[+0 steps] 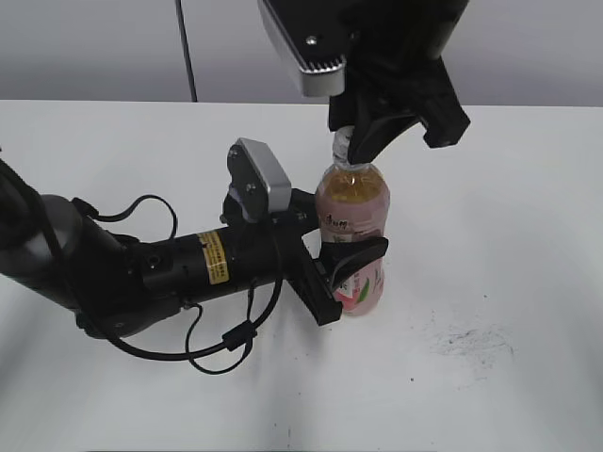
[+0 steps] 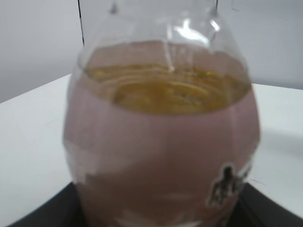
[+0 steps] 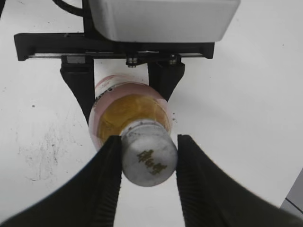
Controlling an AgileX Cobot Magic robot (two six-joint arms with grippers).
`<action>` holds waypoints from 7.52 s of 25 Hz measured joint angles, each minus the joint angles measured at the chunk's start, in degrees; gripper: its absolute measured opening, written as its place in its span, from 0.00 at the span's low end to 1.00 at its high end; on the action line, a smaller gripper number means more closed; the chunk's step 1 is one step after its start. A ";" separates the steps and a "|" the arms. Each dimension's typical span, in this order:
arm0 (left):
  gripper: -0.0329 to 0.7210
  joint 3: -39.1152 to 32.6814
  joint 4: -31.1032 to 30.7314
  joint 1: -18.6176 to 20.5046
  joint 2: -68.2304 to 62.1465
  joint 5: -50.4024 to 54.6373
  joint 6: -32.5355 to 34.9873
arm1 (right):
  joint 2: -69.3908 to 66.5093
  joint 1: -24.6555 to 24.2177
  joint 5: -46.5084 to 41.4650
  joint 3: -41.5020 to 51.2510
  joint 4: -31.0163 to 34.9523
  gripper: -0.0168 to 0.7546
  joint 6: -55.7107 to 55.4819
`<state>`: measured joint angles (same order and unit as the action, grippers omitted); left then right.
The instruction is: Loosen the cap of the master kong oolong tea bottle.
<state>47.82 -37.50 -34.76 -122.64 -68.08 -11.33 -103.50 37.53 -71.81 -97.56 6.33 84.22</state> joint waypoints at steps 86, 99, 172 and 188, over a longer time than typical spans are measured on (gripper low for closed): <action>0.55 0.24 -1.47 0.01 0.10 2.73 0.25 | -4.70 -22.66 26.59 43.10 -5.43 0.39 -77.73; 0.59 0.25 -1.52 0.01 0.10 2.90 0.21 | -5.54 -22.66 29.36 43.43 -5.23 0.77 -77.73; 0.66 -15.18 33.64 21.01 101.33 119.16 -2.70 | 67.38 -22.77 8.97 64.03 -4.71 0.77 -79.06; 0.64 -15.60 33.02 21.01 112.66 126.45 10.47 | 102.90 -22.77 8.12 68.06 -5.24 0.77 -78.15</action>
<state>32.22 -4.48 -13.75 -9.98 58.37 -0.86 -0.60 14.77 -63.69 -29.50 1.09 6.07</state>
